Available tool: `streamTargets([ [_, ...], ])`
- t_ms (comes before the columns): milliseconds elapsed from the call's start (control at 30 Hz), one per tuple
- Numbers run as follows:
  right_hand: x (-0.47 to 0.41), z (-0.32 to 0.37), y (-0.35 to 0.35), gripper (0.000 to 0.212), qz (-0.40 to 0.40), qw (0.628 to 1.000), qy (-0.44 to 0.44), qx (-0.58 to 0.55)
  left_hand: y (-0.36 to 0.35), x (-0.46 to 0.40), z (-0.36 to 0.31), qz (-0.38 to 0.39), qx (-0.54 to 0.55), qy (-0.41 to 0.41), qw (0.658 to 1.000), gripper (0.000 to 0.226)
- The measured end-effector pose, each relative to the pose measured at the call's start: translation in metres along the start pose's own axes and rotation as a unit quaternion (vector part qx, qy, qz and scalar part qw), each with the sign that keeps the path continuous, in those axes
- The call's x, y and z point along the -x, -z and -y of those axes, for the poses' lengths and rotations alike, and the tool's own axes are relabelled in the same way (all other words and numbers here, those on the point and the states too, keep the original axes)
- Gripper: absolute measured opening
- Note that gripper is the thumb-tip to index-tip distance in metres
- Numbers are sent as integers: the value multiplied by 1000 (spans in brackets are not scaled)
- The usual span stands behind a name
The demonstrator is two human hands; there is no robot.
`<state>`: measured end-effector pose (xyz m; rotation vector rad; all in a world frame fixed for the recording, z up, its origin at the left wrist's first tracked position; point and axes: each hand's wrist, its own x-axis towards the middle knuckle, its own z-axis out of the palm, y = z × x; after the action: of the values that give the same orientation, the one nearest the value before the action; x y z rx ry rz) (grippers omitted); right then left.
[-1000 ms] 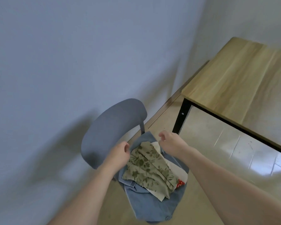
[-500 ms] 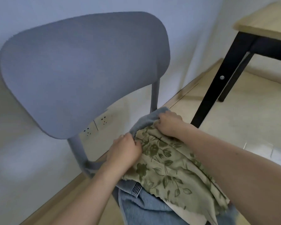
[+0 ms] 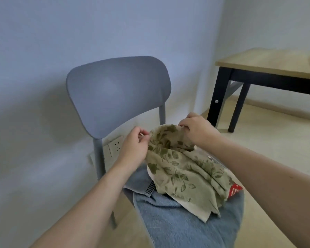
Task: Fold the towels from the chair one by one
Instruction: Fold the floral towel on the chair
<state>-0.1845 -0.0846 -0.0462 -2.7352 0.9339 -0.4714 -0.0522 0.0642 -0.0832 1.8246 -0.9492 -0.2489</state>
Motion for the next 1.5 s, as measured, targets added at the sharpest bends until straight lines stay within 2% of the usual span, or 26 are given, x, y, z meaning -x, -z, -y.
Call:
streamTargets([
  [167, 54, 25, 79, 36, -48, 998, -29, -22, 42, 30, -72, 14, -3, -70, 997, 5],
  [267, 87, 42, 114, 36, -84, 993, -55, -66, 68, 49, -103, 35, -25, -85, 995, 3],
  [367, 112, 55, 143, 32, -102, 991, -71, -56, 100, 66, -128, 130, -79, -97, 984, 9],
  [433, 124, 63, 163, 29, -93, 991, -85, -33, 126, 77, -146, 221, -147, -87, 960, 10],
  [533, 136, 68, 188, 23, -9, 990, -135, 38, 154, 82, -161, 284, -182, -55, 940, 14],
  [600, 147, 64, 195, 21, 42, 981, -167, 92, 161, 82, -162, 268, -183, -40, 945, 15],
  [667, 156, 55, 194, 23, 32, 976, -198, 87, 156, 79, -156, 245, -186, -31, 951, 12],
  [733, 162, 47, 189, 25, -13, 976, -213, 42, 147, 76, -150, 204, -181, -41, 961, 9],
  [867, 159, 48, 192, 22, -176, 961, -196, -81, 133, 64, -148, 36, -132, -115, 984, 7],
  [967, 154, 63, 208, 16, -303, 904, -184, -237, 134, 59, -164, -65, -47, -166, 983, 6],
  [1067, 160, 71, 211, 13, -350, 831, -168, -399, 136, 68, -178, -92, 72, -196, 974, 4],
  [1133, 174, 70, 200, 13, -351, 803, -167, -451, 140, 81, -172, -45, 169, -168, 970, 5],
  [1200, 194, 62, 178, 18, -355, 786, -169, -478, 142, 98, -152, 67, 272, -127, 952, 12],
  [1267, 217, 48, 148, 20, -348, 787, -191, -472, 135, 117, -120, 188, 305, -81, 930, 5],
  [1367, 245, 27, 92, 19, -278, 802, -259, -462, 109, 143, -67, 314, 248, 18, 916, 24],
  [1433, 257, 15, 55, 18, -196, 813, -315, -449, 85, 158, -36, 368, 145, 86, 914, 19],
  [1500, 266, 7, 23, 18, -121, 833, -356, -405, 62, 165, -7, 381, 26, 120, 917, 9],
])
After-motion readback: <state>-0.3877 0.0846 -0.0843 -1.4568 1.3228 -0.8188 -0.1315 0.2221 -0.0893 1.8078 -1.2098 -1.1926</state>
